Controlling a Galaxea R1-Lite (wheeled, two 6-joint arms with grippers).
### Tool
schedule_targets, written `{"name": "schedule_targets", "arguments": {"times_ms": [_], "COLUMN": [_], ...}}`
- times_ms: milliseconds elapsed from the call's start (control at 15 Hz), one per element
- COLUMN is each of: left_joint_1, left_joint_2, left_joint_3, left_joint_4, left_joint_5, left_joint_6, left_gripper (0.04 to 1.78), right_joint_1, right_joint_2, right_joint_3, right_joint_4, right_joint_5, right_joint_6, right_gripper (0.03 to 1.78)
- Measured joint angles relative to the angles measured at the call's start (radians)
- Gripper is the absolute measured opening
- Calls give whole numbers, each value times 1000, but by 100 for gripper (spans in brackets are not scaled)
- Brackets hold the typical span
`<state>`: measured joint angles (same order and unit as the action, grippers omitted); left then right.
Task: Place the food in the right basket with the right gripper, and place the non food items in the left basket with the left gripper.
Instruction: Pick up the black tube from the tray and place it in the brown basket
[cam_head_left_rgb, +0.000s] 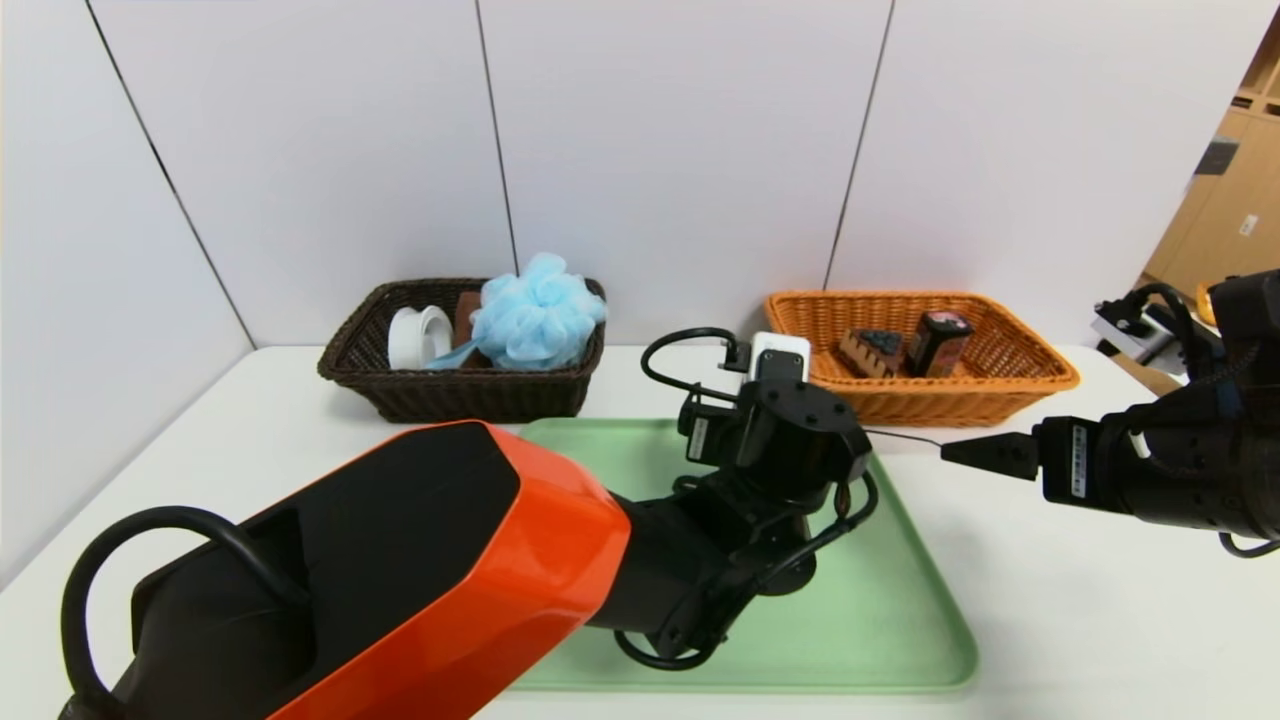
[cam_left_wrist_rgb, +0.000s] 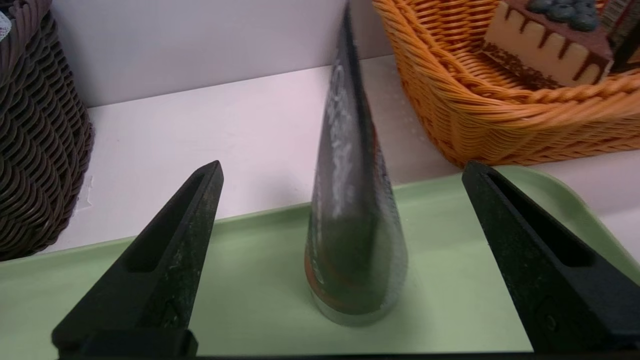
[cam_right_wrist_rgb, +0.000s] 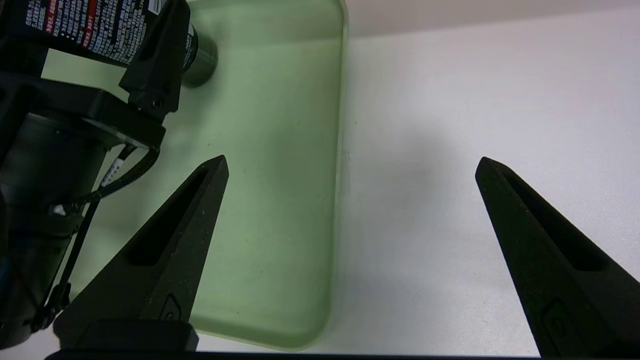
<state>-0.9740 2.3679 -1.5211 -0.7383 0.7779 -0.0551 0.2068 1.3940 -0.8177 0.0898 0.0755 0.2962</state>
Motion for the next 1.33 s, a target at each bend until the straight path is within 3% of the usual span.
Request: {"name": "schedule_targets", "arguments": {"times_ms": [533,867,1000,1067,1133,1333], "left_joint_1": [21,25,27,28,28,27], "left_joint_2": [47,63,64,64,63,58], "left_joint_3": [-58,-67,-67,-67,-67,-65], "left_joint_4": [-3,-1,-1,-3,-2,2], "left_joint_5": [-1,-4,-4,-5,-7,-10], "left_joint_6": [14,13,14,14,14,14], "left_gripper": [169,97,78,51,37,37], "right_joint_1": [0,-1,-1,-1,-1,-1], "right_joint_2": [8,10,12,13,13,13], "right_joint_3": [0,1,1,2,2,2], "right_joint_4": [-1,0,-1,-1,-1,0], "right_joint_5": [0,0,0,0,0,1], "right_joint_6": [0,1,0,0,0,0], "right_gripper": [171,171,171,171,171,171]}}
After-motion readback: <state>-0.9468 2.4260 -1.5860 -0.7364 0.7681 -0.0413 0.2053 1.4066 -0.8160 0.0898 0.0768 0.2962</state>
